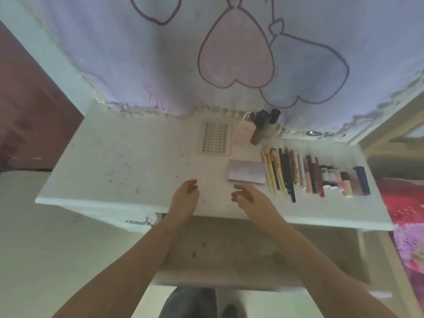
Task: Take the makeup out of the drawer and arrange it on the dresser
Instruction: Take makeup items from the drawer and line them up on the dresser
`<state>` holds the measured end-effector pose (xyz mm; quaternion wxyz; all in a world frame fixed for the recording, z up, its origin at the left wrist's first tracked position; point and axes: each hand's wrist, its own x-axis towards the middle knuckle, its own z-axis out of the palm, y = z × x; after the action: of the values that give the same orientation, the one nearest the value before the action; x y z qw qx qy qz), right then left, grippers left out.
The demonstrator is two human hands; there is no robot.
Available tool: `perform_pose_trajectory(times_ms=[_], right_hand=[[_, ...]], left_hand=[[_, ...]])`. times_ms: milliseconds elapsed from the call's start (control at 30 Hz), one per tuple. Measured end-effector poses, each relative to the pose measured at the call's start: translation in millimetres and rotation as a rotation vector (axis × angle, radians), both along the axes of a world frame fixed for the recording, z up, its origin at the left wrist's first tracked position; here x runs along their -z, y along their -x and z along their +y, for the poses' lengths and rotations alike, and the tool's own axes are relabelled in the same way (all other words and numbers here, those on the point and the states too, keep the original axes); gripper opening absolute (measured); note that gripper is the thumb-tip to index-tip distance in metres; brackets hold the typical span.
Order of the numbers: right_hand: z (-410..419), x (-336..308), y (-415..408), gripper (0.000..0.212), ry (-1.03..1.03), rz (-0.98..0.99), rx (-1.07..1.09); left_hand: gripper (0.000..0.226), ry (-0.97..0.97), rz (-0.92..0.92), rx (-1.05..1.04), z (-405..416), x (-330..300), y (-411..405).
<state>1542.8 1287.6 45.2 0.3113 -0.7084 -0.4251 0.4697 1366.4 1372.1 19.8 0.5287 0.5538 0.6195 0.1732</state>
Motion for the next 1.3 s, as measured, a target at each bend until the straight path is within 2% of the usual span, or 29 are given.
perform_pose_trajectory(times_ms=[67, 133, 233, 333, 400, 467, 500, 567, 667, 733, 867, 1033, 1133, 1300], right_hand=[[-55.3, 12.9, -4.8, 0.023, 0.204, 0.246, 0.119], [-109.9, 28.7, -7.2, 0.02, 0.401, 0.474, 0.263], [-173.5, 51.8, -8.7, 0.022, 0.663, 0.587, 0.353], [-214.8, 76.3, -11.0, 0.024, 0.703, 0.734, 0.61], [-222.8, 85.6, -16.1, 0.019, 0.534, 0.848, 0.89], [-217.8, 88.9, -27.3, 0.014, 0.33, 0.884, 1.058], [-212.1, 87.4, -32.9, 0.006, 0.278, 0.877, 1.085], [-202.9, 83.1, -40.9, 0.013, 0.257, 0.848, 1.106], [-203.8, 79.3, -45.7, 0.021, 0.214, 0.877, 1.112], [-205.4, 73.5, -49.0, 0.018, 0.212, 0.827, 1.07], [-199.3, 63.1, -53.3, 0.02, 0.155, 0.818, 1.056], [-177.7, 48.0, -60.3, 0.022, 0.106, 0.776, 0.935], [-149.6, 40.7, -73.3, 0.027, 0.077, 0.847, 0.953], [-113.9, 42.1, -88.7, 0.027, 0.101, 0.868, 0.967]], left_hand=[[0.028, 0.159, -0.092, -0.042, -53.5, 10.3, 5.9], [0.021, 0.413, -0.191, -0.127, -107.3, 19.6, 8.6], [0.014, 0.73, -0.2, -0.141, -169.6, 34.3, 15.7], [0.02, 0.884, -0.228, -0.308, -200.9, 41.9, 21.7], [0.016, 0.864, -0.327, -0.482, -201.6, 40.3, 20.9], [0.015, 0.803, -0.432, -0.582, -194.1, 38.6, 17.2], [0.017, 0.778, -0.461, -0.653, -190.5, 40.9, 13.6], [0.018, 0.76, -0.532, -0.817, -186.3, 41.7, 8.9], [0.019, 0.92, -0.754, -0.977, -182.7, 39.7, 11.1], [0.026, 0.952, -0.84, -0.998, -179.1, 35.1, 12.4], [0.043, 0.907, -0.874, -0.978, -165.1, 18.8, 9.6], [0.027, 0.788, -0.886, -0.907, -136.9, 7.1, -3.1], [0.041, 0.756, -0.874, -0.899, -115.5, 2.4, -15.5], [0.017, 0.763, -0.921, -0.915, -81.4, -4.3, -29.9]])
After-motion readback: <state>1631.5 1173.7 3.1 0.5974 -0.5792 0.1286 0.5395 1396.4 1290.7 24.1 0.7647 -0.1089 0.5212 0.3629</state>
